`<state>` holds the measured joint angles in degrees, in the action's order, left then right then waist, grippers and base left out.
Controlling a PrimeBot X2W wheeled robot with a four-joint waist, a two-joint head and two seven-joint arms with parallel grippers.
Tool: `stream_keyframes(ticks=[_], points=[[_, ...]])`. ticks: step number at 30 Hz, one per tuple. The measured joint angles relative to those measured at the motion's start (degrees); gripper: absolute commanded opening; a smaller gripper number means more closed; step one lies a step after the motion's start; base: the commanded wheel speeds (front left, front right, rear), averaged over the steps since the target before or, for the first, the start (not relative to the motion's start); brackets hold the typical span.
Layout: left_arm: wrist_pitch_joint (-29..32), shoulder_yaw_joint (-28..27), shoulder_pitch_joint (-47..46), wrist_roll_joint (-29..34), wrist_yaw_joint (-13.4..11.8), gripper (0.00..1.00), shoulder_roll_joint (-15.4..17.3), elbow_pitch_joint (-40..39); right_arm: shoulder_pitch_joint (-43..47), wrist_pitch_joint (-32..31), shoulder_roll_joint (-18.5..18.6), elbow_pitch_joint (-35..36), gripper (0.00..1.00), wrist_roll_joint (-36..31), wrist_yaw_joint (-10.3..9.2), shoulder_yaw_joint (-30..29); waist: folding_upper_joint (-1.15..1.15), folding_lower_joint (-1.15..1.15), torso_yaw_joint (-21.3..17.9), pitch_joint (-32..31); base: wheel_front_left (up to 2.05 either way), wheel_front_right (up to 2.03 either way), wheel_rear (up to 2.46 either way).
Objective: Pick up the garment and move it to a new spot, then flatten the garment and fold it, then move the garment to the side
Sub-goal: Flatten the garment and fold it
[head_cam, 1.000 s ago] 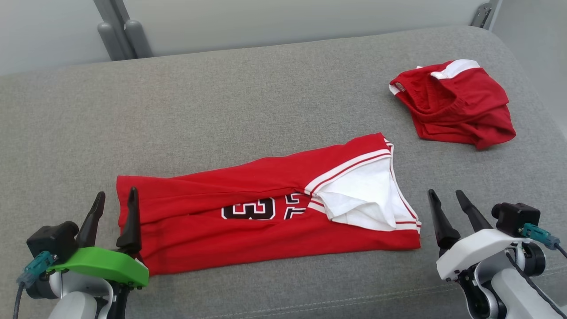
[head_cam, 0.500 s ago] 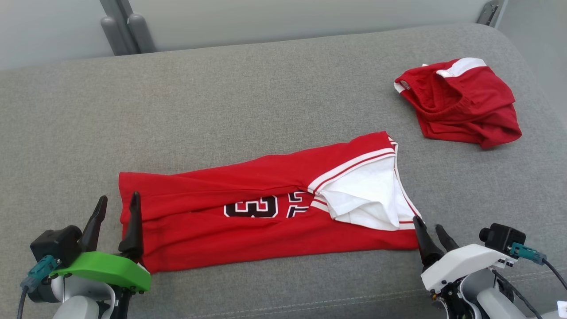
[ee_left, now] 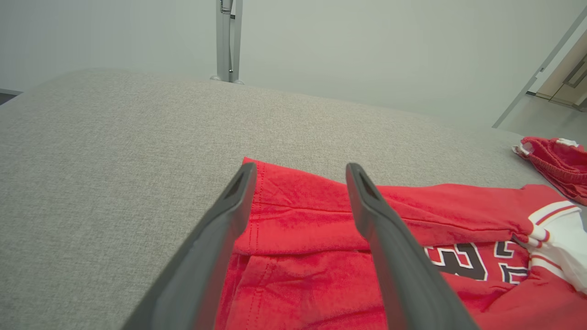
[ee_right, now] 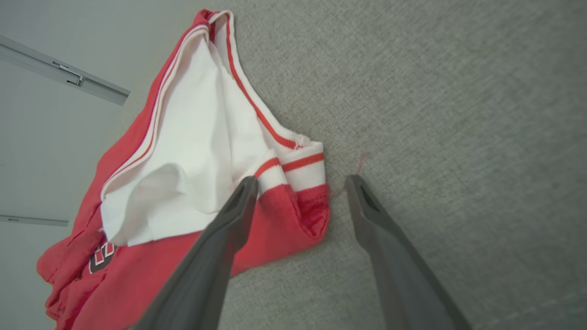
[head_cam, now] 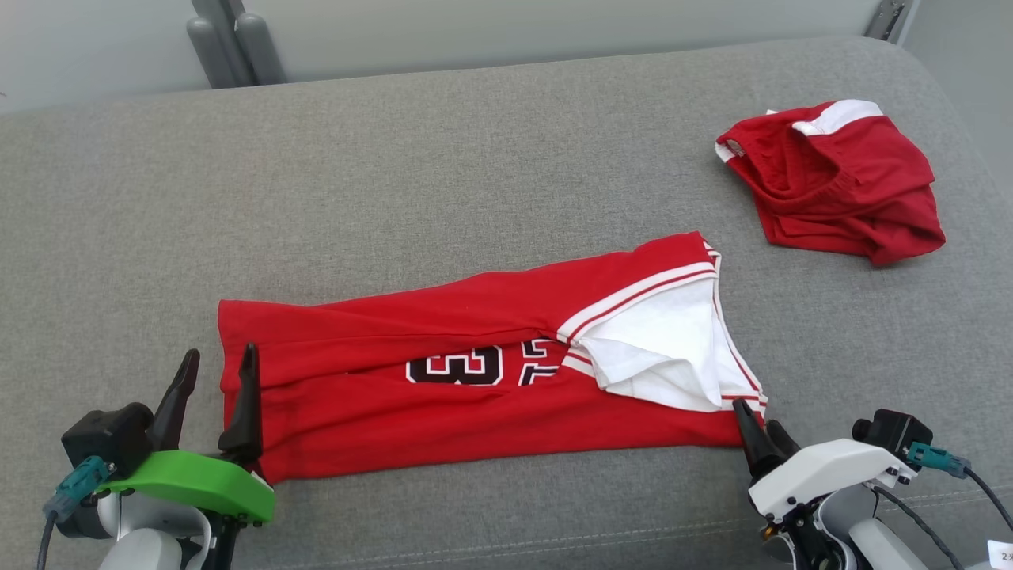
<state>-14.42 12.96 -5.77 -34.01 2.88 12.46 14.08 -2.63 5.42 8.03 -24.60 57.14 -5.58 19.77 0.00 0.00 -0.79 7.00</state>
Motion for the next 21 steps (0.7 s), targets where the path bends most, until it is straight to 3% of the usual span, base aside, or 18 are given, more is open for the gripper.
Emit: stream_keyframes(ticks=[4, 9, 14, 21], points=[[0.0, 0.0, 0.0, 0.1, 0.1, 1.0, -0.1, 0.2, -1.1, 0.0, -0.2, -0.5, 1.0, 0.1, 0.14, -0.1, 0.0, 0.0, 0.3, 0.1, 0.0, 0.0, 0.0], [0.0, 0.9, 0.0, 0.5, 0.7, 1.0, -0.5, 0.5, -1.3, 0.4, -1.9, -0.8, 1.0, 3.9, 1.79, -2.5, 0.0, 0.0, 1.0, 0.1, 0.0, 0.0, 0.0], [0.0, -0.1, 0.0, 0.5, 0.7, 1.0, -0.5, 0.7, -0.7, 0.5, -3.4, -1.1, 1.0, 8.3, 6.13, -3.2, 0.0, 0.0, 1.5, 0.0, 0.0, 0.0, 0.0], [0.0, -0.3, 0.0, 0.5, 0.9, 1.0, -0.5, 1.1, -0.4, 0.5, -3.5, -2.9, 1.0, 9.1, 8.25, -3.1, 0.0, 0.0, 1.2, 0.2, 0.0, 0.0, 0.0]])
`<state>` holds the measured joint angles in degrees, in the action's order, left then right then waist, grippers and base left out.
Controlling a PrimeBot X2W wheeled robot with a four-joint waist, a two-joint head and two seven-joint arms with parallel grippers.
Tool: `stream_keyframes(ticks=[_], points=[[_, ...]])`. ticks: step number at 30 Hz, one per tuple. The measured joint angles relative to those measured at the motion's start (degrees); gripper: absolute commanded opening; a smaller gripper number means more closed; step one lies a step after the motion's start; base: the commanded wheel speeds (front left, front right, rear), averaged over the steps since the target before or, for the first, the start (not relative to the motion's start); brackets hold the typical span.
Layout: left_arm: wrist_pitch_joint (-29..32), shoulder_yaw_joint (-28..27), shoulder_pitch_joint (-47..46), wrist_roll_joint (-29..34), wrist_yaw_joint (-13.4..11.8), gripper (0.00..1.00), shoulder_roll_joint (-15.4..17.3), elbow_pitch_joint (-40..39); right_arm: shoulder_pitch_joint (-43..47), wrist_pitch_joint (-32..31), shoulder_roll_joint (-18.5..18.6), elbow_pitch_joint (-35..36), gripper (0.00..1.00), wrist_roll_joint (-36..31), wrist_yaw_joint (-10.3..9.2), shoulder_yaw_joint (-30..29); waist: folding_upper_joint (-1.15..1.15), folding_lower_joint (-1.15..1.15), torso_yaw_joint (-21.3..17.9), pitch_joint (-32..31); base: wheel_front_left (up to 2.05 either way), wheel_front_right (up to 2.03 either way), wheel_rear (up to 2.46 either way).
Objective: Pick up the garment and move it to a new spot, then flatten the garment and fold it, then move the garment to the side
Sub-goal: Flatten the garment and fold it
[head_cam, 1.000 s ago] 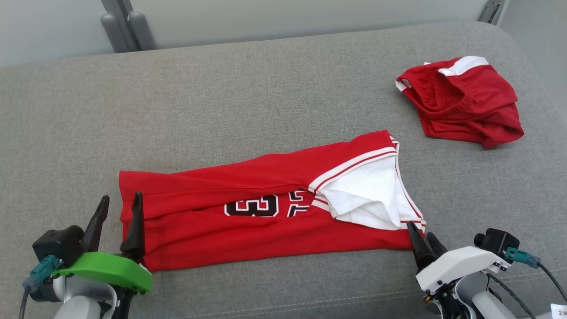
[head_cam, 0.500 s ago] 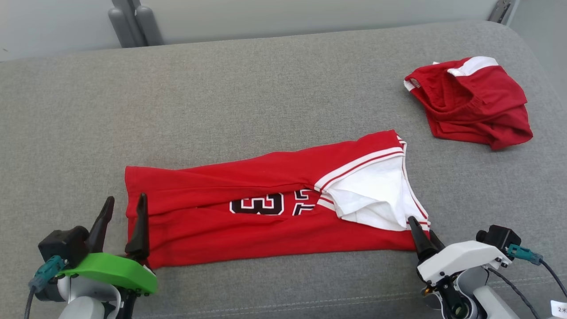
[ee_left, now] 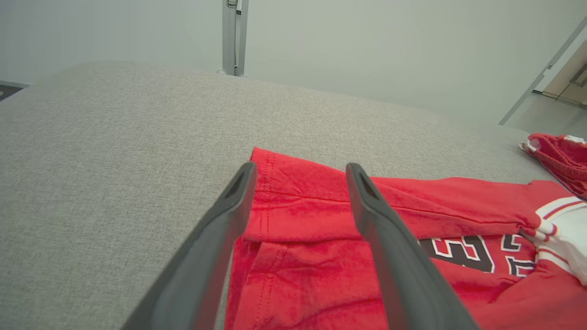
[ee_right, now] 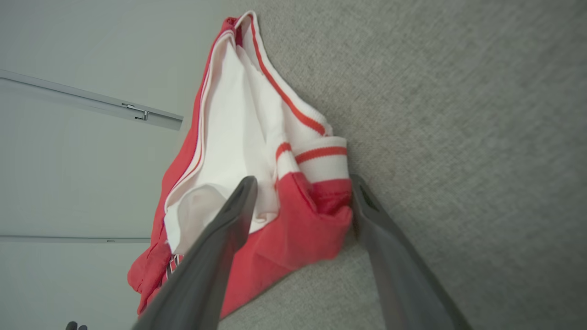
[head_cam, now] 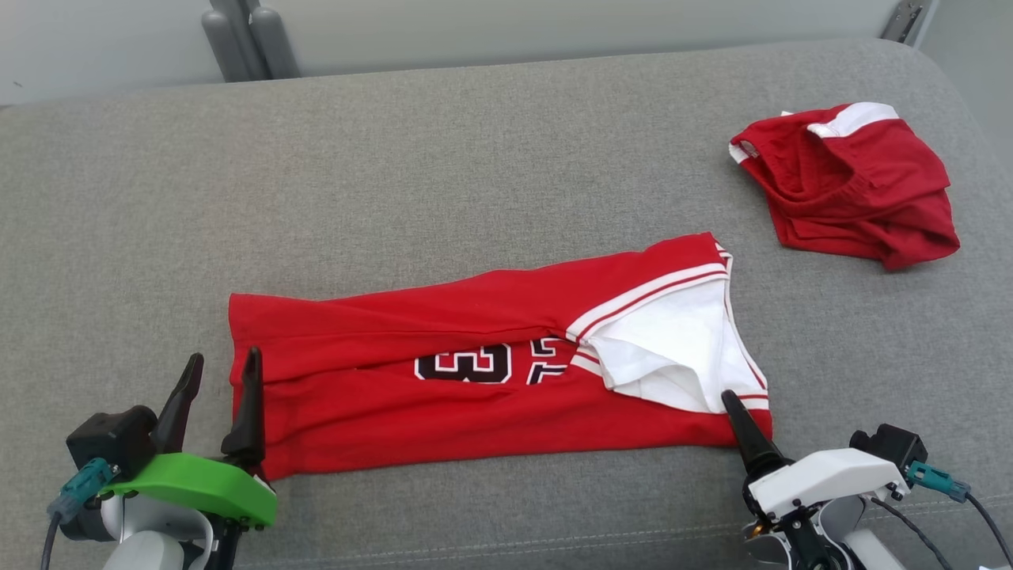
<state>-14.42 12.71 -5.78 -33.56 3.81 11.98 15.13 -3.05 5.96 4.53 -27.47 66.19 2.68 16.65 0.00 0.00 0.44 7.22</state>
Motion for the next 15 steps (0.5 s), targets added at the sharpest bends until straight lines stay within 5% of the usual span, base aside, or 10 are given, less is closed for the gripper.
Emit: stream_keyframes(ticks=[15], points=[[0.0, 0.0, 0.0, 0.1, 0.4, 1.0, -0.2, 0.8, -3.1, 0.5, -0.6, -4.4, 1.0, 1.9, 2.37, 0.5, 0.0, 0.0, 0.1, 0.0, 0.0, 0.0, 0.0]])
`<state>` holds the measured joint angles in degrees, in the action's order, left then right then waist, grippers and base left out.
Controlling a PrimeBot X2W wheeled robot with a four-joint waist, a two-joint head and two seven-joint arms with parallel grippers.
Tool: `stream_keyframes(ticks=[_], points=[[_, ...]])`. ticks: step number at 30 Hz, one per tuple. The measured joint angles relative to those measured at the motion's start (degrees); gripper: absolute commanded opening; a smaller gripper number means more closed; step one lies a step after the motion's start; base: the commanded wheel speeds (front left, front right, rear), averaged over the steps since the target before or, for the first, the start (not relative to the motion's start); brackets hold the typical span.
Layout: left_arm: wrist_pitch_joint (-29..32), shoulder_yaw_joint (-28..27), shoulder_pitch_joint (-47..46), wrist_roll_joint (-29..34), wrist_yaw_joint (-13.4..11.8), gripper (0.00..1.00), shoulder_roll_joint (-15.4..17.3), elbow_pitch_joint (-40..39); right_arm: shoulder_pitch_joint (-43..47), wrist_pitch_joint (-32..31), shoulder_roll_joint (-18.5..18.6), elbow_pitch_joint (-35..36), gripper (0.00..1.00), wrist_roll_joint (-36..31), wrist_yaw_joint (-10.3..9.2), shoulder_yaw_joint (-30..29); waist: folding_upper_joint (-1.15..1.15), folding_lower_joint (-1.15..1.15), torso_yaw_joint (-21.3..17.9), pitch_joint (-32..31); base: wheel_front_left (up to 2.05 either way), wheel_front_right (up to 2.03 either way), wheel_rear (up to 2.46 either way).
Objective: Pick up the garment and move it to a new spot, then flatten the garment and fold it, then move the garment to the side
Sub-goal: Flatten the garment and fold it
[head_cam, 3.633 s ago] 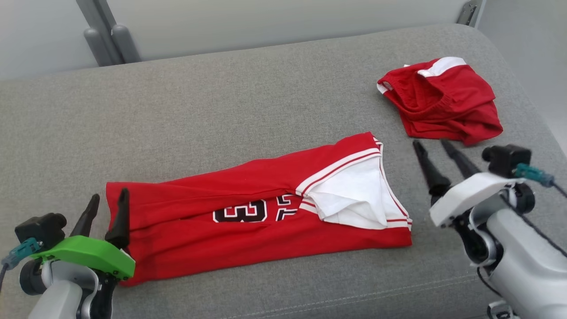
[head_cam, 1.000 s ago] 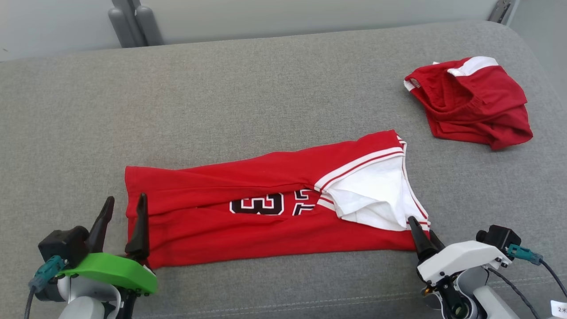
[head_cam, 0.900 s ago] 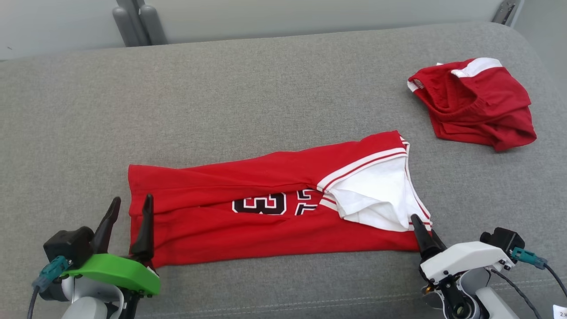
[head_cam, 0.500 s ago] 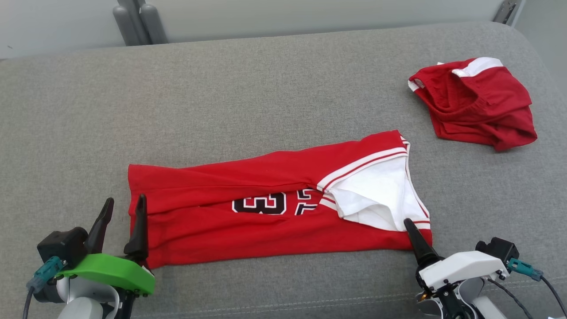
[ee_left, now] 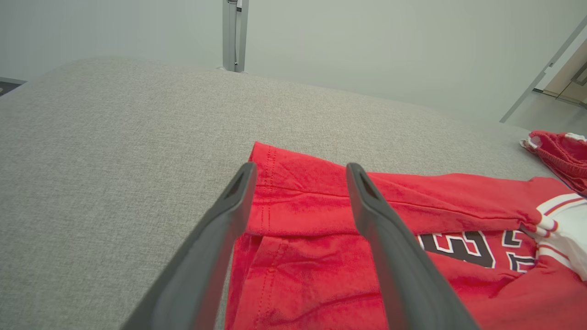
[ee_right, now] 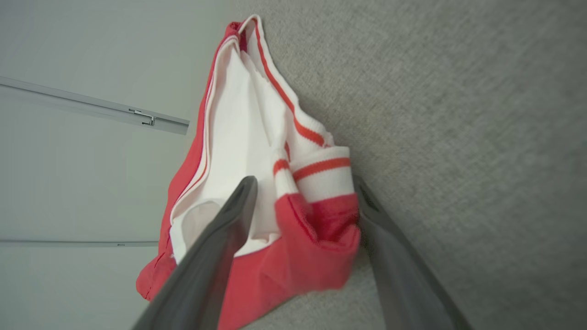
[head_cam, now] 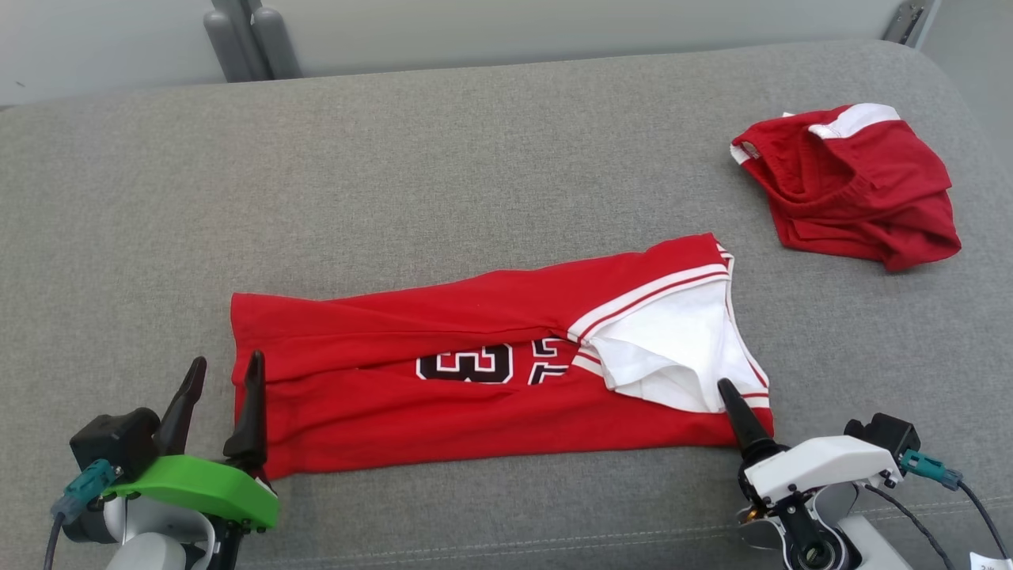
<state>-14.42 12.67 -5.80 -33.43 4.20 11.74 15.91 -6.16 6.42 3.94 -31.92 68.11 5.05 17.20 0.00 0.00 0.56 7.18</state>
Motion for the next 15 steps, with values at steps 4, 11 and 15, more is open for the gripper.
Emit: stream_keyframes(ticks=[4, 11, 15], points=[[0.0, 0.0, 0.0, 0.0, 0.3, 1.0, -0.1, 0.1, -1.3, -0.7, 0.0, -1.4, 1.0, 0.0, 0.43, 0.8, 0.0, 0.0, 0.2, -0.1, 0.0, 0.0, 0.0], [0.0, 0.0, 0.0, 0.1, 0.3, 1.0, -0.3, 0.4, -3.5, -1.2, 0.0, -3.2, 1.0, -0.7, 0.42, 2.7, 0.0, 0.0, 0.5, -0.3, 0.0, 0.0, 0.0], [0.0, 0.0, 0.0, 0.1, 0.3, 1.0, -0.5, 0.6, -4.2, -1.2, -0.1, -4.2, 0.0, -1.1, 0.41, 3.1, 0.0, 0.0, 0.5, -0.4, 0.0, 0.0, 0.0]])
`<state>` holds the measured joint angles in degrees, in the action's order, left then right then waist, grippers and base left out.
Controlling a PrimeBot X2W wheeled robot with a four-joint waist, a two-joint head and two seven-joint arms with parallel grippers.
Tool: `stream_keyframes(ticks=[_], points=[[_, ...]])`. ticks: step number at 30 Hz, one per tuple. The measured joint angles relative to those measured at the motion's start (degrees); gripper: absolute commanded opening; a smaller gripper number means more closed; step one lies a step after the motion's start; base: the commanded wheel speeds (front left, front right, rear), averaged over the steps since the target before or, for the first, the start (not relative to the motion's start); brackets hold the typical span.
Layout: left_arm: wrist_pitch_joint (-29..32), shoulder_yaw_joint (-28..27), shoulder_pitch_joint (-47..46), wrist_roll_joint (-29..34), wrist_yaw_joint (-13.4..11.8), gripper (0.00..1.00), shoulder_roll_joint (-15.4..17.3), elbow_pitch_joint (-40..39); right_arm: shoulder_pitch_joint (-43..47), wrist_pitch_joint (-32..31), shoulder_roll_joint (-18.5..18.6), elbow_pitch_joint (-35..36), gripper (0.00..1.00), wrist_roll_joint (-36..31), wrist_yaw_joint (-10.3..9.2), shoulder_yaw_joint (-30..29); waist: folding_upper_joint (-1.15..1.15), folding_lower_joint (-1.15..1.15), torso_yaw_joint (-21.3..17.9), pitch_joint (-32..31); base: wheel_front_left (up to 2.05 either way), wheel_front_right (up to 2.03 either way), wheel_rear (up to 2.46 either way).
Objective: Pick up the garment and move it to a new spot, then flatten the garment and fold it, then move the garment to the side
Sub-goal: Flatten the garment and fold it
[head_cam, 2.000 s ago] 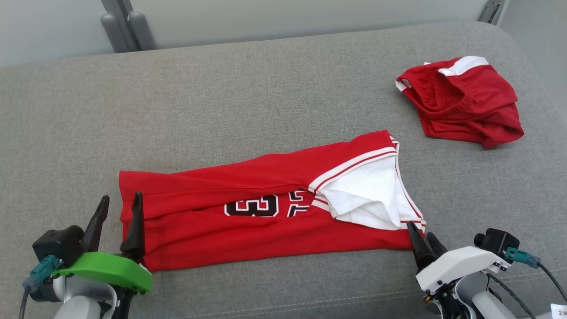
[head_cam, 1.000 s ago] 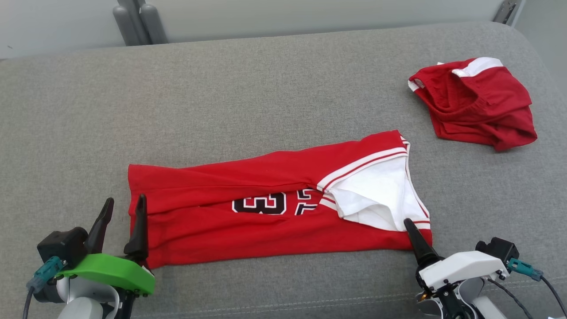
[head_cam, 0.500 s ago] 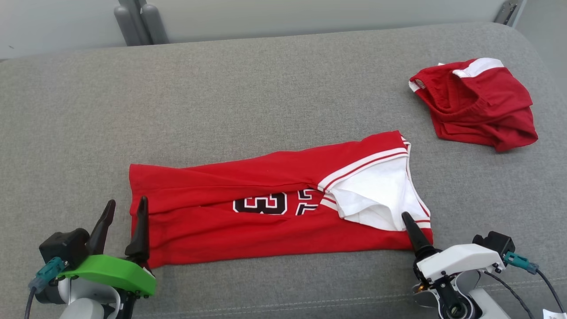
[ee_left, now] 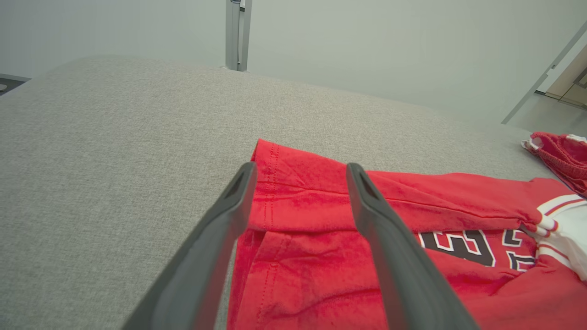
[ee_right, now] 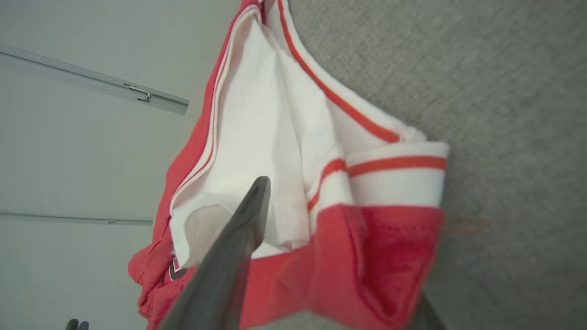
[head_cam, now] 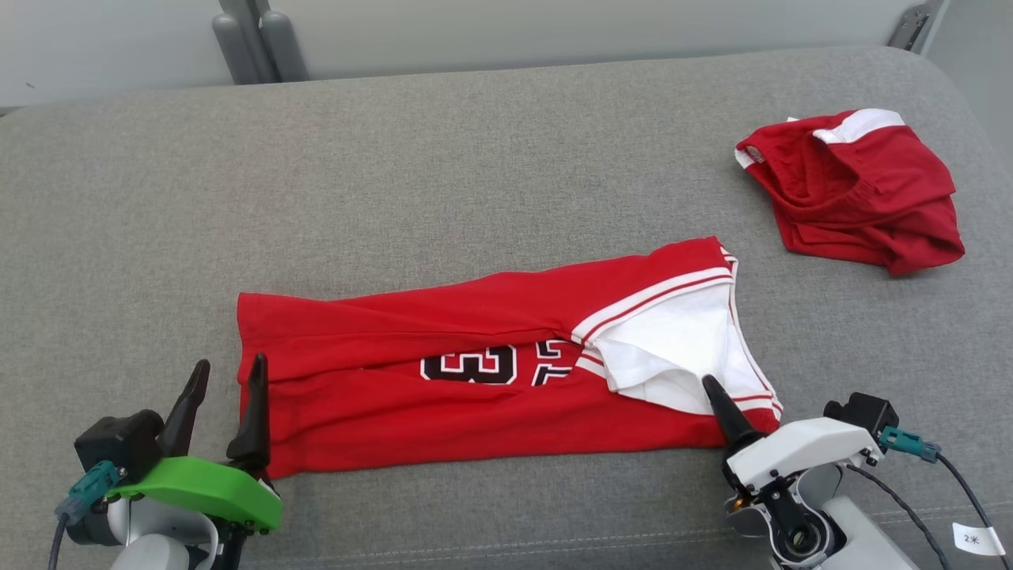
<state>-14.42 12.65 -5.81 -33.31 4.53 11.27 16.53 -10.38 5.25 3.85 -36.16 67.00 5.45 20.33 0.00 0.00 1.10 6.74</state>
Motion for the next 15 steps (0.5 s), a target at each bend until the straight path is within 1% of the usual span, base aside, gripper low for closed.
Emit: stream_keyframes(ticks=[8, 13, 15], points=[[0.0, -0.3, 0.0, 0.2, 0.1, 1.0, -0.2, 0.3, -0.7, 0.8, -0.4, -1.2, 0.0, -0.7, 0.0, 0.6, 0.0, 0.0, -0.1, -0.3, 0.0, 0.0, 0.0], [0.0, -0.5, 0.0, 0.4, 0.1, 1.0, -0.3, 0.3, -1.9, 3.3, -0.4, -0.7, 0.0, -2.3, 0.14, 1.6, 0.0, 0.0, -0.2, -0.5, 0.0, 0.0, 0.0], [0.0, -0.6, 0.0, 1.1, 0.4, 1.0, -0.4, 0.3, -2.5, 4.4, -0.4, -0.4, 0.0, -3.6, 0.54, 2.1, 0.0, 0.0, -0.3, -0.6, 0.0, 0.0, 0.0]])
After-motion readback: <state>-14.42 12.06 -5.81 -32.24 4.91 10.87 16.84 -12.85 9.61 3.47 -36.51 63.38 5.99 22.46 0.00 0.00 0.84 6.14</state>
